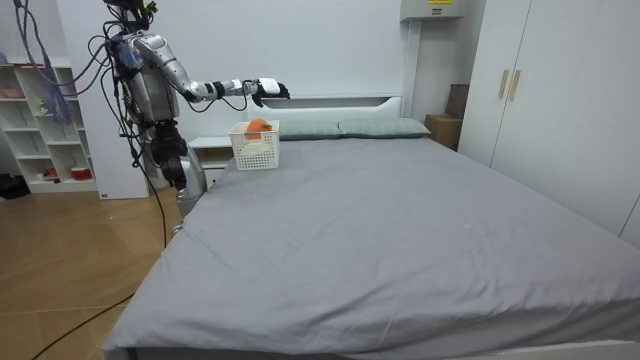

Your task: Collect toys from the bed

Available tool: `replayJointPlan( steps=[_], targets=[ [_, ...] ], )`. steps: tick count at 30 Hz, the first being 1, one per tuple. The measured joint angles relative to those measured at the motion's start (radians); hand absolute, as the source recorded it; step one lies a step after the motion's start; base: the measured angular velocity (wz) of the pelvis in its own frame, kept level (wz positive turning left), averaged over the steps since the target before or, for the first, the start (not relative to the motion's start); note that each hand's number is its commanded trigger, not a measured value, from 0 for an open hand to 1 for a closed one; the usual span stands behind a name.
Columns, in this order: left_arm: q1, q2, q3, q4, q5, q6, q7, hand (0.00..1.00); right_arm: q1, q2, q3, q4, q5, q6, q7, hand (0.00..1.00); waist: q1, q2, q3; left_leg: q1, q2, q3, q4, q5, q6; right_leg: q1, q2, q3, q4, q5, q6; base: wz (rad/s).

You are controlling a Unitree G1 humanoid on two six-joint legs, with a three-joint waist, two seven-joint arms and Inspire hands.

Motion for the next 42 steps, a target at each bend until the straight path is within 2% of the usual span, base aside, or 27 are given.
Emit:
replayJointPlan(
  steps=[4, 6, 7, 8, 9, 10, 12, 13, 15, 19, 21, 23, 26, 29, 32, 35, 37, 38, 42],
  targets=[
    [0.028, -0.002, 0.027, 0.012, 0.0, -0.006, 0.0, 0.0, 0.097, -0.01, -0.089, -0.103, 0.04, -0.062, -0.042, 0.0, -0.052, 0.011, -0.0073, 0.002, 0.016, 0.049, -0.009, -0.001, 0.008, -0.018, 0.006, 0.049, 0.0, 0.008, -0.003, -0.39],
    [0.032, 0.001, 0.049, 0.034, 0.0, -0.033, 0.0, 0.0, 0.162, -0.032, -0.124, -0.144, 0.074, -0.092, -0.073, 0.0, -0.097, 0.027, -0.0166, 0.014, 0.028, 0.091, -0.01, -0.004, 0.012, -0.015, 0.011, 0.082, -0.001, 0.014, -0.004, -0.46],
    [0.032, 0.004, 0.049, 0.041, 0.0, -0.042, 0.0, 0.0, 0.183, -0.034, -0.134, -0.158, 0.075, -0.097, -0.077, 0.0, -0.106, 0.033, -0.0191, 0.021, 0.031, 0.102, -0.016, -0.005, 0.013, -0.015, 0.012, 0.091, -0.001, 0.014, -0.004, -0.56],
    [0.033, 0.005, 0.055, 0.053, -0.001, -0.055, 0.0, 0.0, 0.224, -0.035, -0.154, -0.19, 0.078, -0.104, -0.087, 0.0, -0.125, 0.044, -0.0257, 0.03, 0.036, 0.123, -0.025, -0.008, 0.013, -0.017, 0.013, 0.11, 0.0, 0.014, -0.004, -0.59],
    [0.033, 0.001, 0.076, 0.063, 0.0, -0.071, 0.001, 0.0, 0.248, -0.043, -0.177, -0.202, 0.098, -0.12, -0.093, 0.0, -0.149, 0.052, -0.028, 0.04, 0.042, 0.143, -0.039, -0.01, 0.014, -0.019, 0.015, 0.13, 0.001, 0.014, -0.004, -0.57],
    [0.033, 0.0, 0.085, 0.064, 0.0, -0.078, 0.001, 0.0, 0.256, -0.053, -0.191, -0.202, 0.119, -0.127, -0.094, 0.0, -0.158, 0.057, -0.0285, 0.044, 0.045, 0.153, -0.042, -0.012, 0.014, -0.021, 0.016, 0.136, 0.001, 0.014, -0.004, -0.6],
    [0.031, 0.007, 0.118, 0.07, -0.002, -0.111, 0.002, 0.0, 0.271, -0.071, -0.274, -0.199, 0.208, -0.14, -0.121, 0.0, -0.199, 0.06, -0.0265, 0.07, 0.06, 0.202, -0.062, -0.016, 0.011, -0.024, 0.024, 0.176, 0.007, 0.016, -0.005, -0.61],
    [0.03, 0.008, 0.126, 0.071, -0.002, -0.115, 0.003, 0.0, 0.273, -0.073, -0.294, -0.195, 0.231, -0.146, -0.133, 0.0, -0.207, 0.06, -0.0249, 0.074, 0.065, 0.212, -0.067, -0.018, 0.01, -0.025, 0.027, 0.185, 0.01, 0.016, -0.006, -0.62],
    [0.027, 0.009, 0.126, 0.083, -0.015, -0.129, 0.003, 0.0, 0.282, -0.074, -0.354, -0.195, 0.299, -0.164, -0.18, 0.0, -0.246, 0.061, -0.0235, 0.085, 0.082, 0.252, -0.068, -0.03, 0.005, -0.034, 0.037, 0.191, 0.014, 0.02, -0.012, -0.56],
    [0.026, 0.01, 0.123, 0.085, -0.071, -0.135, 0.003, 0.0, 0.318, -0.074, -0.379, -0.177, 0.347, -0.194, -0.241, 0.0, -0.296, 0.063, -0.0221, 0.1, 0.111, 0.319, -0.07, -0.051, -0.007, -0.043, 0.056, 0.198, 0.013, 0.029, -0.024, -0.58],
    [0.022, 0.013, 0.123, 0.09, -0.114, -0.137, 0.005, 0.0, 0.348, -0.073, -0.385, -0.115, 0.39, -0.215, -0.266, 0.0, -0.325, 0.061, -0.0234, 0.11, 0.125, 0.346, -0.07, -0.062, -0.014, -0.047, 0.066, 0.199, 0.014, 0.03, -0.026, -0.37],
    [0.017, 0.014, 0.119, 0.104, -0.152, -0.13, 0.019, 0.0, 0.365, -0.073, -0.393, -0.047, 0.442, -0.218, -0.273, 0.0, -0.347, 0.062, -0.0226, 0.109, 0.131, 0.369, -0.072, -0.064, -0.017, -0.056, 0.072, 0.213, 0.014, 0.031, -0.028, -0.31],
    [0.031, 0.022, 0.105, 0.108, -0.177, -0.13, 0.032, 0.0, 0.414, -0.067, -0.403, 0.093, 0.508, -0.218, -0.302, 0.0, -0.36, 0.065, -0.022, 0.109, 0.14, 0.392, -0.077, -0.066, -0.022, -0.071, 0.083, 0.237, 0.013, 0.033, -0.031, -0.21],
    [0.034, 0.021, 0.106, 0.112, -0.177, -0.128, 0.041, 0.0, 0.493, -0.029, -0.415, 0.226, 0.546, -0.219, -0.309, 0.0, -0.374, 0.067, -0.0217, 0.114, 0.143, 0.398, -0.081, -0.069, -0.026, -0.073, 0.086, 0.238, 0.012, 0.03, -0.035, -0.07],
    [0.041, 0.022, 0.104, 0.129, -0.186, -0.126, 0.055, 0.0, 0.515, -0.005, -0.416, 0.443, 0.598, -0.225, -0.332, 0.0, -0.401, 0.065, -0.0216, 0.125, 0.146, 0.402, -0.086, -0.071, -0.029, -0.064, 0.088, 0.241, 0.01, 0.028, -0.039, -0.04],
    [0.045, 0.021, 0.105, 0.14, -0.187, -0.123, 0.067, 0.0, 0.552, 0.019, -0.422, 0.657, 0.686, -0.226, -0.333, 0.0, -0.406, 0.061, -0.0184, 0.138, 0.148, 0.414, -0.088, -0.073, -0.032, -0.065, 0.088, 0.259, 0.013, 0.022, -0.048, -0.11],
    [0.046, 0.021, 0.108, 0.162, -0.187, -0.123, 0.068, 0.0, 0.573, 0.049, -0.465, 0.725, 0.703, -0.223, -0.333, 0.0, -0.411, 0.065, -0.0181, 0.14, 0.151, 0.43, -0.091, -0.075, -0.035, -0.068, 0.091, 0.27, 0.014, 0.02, -0.051, -0.23],
    [0.046, 0.021, 0.109, 0.173, -0.187, -0.12, 0.069, 0.0, 0.579, 0.064, -0.488, 0.773, 0.714, -0.223, -0.332, 0.0, -0.424, 0.068, -0.0182, 0.141, 0.152, 0.431, -0.089, -0.076, -0.035, -0.069, 0.091, 0.273, 0.014, 0.018, -0.054, -0.09],
    [0.045, 0.021, 0.117, 0.177, -0.184, -0.111, 0.069, 0.0, 0.62, 0.087, -0.49, 0.913, 0.745, -0.223, -0.329, 0.0, -0.428, 0.075, -0.0158, 0.141, 0.157, 0.435, -0.087, -0.078, -0.039, -0.075, 0.1, 0.294, 0.017, 0.015, -0.059, -0.07]
  ],
)
